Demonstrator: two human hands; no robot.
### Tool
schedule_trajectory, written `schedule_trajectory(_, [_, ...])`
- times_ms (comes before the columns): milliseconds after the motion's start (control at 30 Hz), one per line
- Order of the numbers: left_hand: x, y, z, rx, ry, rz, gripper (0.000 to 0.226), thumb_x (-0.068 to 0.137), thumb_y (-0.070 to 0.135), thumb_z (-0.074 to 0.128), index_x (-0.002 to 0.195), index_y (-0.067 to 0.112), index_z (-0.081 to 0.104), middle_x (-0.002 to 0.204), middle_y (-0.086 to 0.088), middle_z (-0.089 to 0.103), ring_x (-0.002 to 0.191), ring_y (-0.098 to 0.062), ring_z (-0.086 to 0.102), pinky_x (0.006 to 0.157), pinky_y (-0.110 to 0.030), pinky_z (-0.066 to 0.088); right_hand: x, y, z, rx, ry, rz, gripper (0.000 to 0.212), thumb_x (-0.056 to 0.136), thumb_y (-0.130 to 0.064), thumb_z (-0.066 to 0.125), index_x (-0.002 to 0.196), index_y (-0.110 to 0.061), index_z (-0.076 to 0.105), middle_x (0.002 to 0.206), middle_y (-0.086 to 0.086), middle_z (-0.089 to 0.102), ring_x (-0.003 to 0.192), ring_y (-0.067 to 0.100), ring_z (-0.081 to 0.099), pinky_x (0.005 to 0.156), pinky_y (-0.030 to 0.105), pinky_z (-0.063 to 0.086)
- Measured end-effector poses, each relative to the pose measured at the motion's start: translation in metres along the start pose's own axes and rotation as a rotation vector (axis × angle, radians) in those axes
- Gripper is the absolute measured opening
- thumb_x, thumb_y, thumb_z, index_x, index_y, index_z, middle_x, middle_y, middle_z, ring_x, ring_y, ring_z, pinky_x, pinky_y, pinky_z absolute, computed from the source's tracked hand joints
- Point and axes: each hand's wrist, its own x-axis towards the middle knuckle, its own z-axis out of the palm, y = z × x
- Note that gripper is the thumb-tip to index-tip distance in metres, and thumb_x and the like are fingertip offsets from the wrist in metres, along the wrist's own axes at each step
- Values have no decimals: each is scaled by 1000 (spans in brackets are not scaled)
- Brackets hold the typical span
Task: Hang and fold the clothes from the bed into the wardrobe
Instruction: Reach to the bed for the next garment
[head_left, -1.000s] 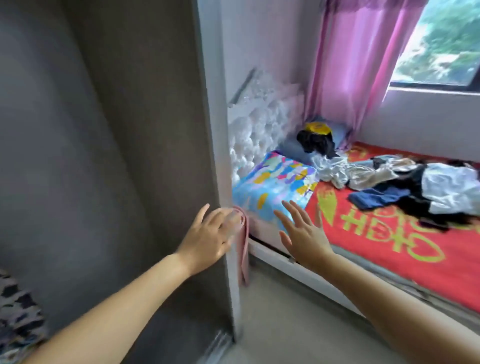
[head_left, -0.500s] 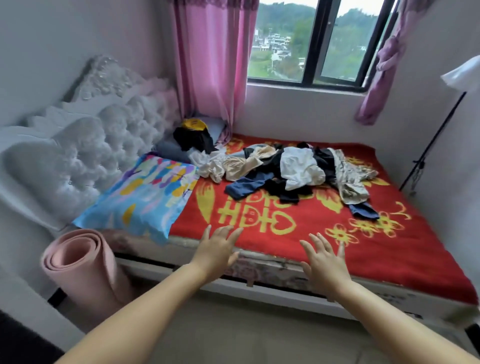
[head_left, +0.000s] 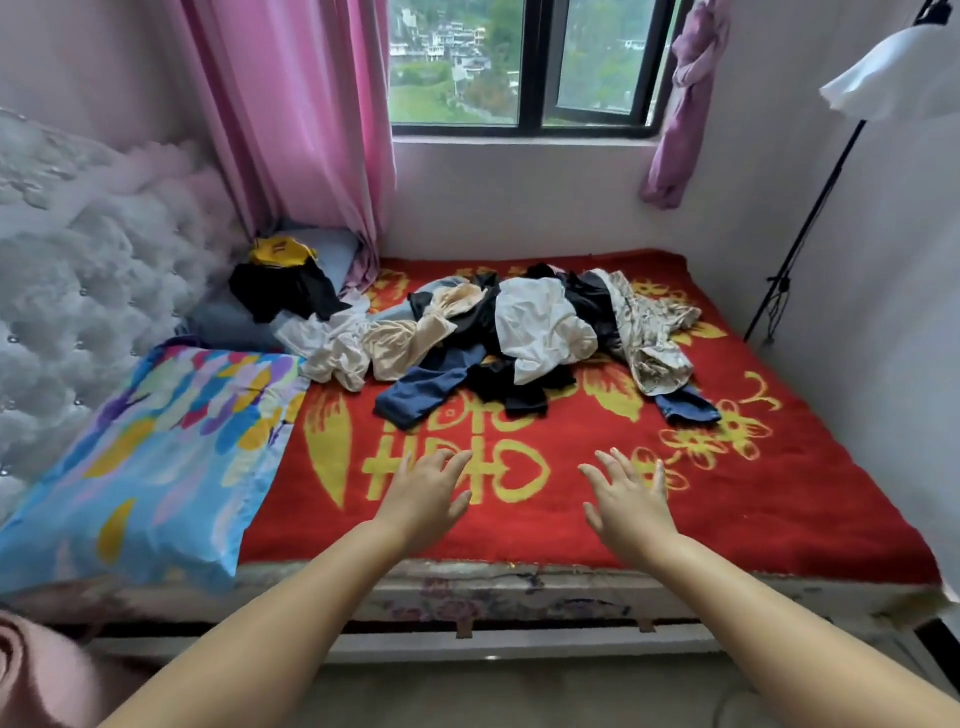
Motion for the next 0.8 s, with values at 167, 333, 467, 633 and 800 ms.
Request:
schedule_trajectory(167, [90, -33, 3, -130, -10, -61, 56, 97, 44, 43, 148, 23, 29, 140, 1, 44, 128, -19, 42, 111, -41, 26, 65, 15, 7, 78, -51, 99, 51, 102, -37, 34, 150, -26, 21, 160, -2, 11, 148, 17, 1, 114, 60, 2])
schedule_trajectory(333, [152, -36, 35, -243, -105, -110, 58, 96, 42, 47, 148, 20, 30, 138, -1, 47, 124, -20, 46, 109, -41, 33, 107, 32, 41, 175, -166, 147, 49, 101, -35, 37, 148, -28, 26, 158, -2, 17, 147, 14, 9, 115, 59, 3])
schedule_trajectory(467, [205, -38, 72, -245, -213, -117, 59, 97, 44, 46, 148, 20, 29, 142, -2, 44, 128, -19, 43, 110, -41, 32, 166, 58, 64, 223, -258, 187, 49, 100, -35, 38, 148, -28, 26, 157, -2, 18, 145, 16, 14, 115, 57, 7])
schedule_trajectory(633, [288, -39, 114, -320, -299, -225, 57, 97, 41, 46, 148, 22, 28, 139, -2, 46, 126, -19, 45, 107, -40, 36, 265, 98, 92, 245, -299, 153, 49, 99, -34, 39, 146, -28, 28, 156, -1, 22, 144, 18, 19, 115, 53, 15])
schedule_trajectory(800, [355, -37, 179, -324, -379, -227, 57, 97, 39, 46, 148, 23, 27, 142, 0, 43, 130, -17, 42, 108, -36, 34, 360, 121, 154, 255, -417, 147, 49, 99, -32, 40, 146, -26, 30, 155, 2, 24, 144, 20, 20, 115, 52, 18])
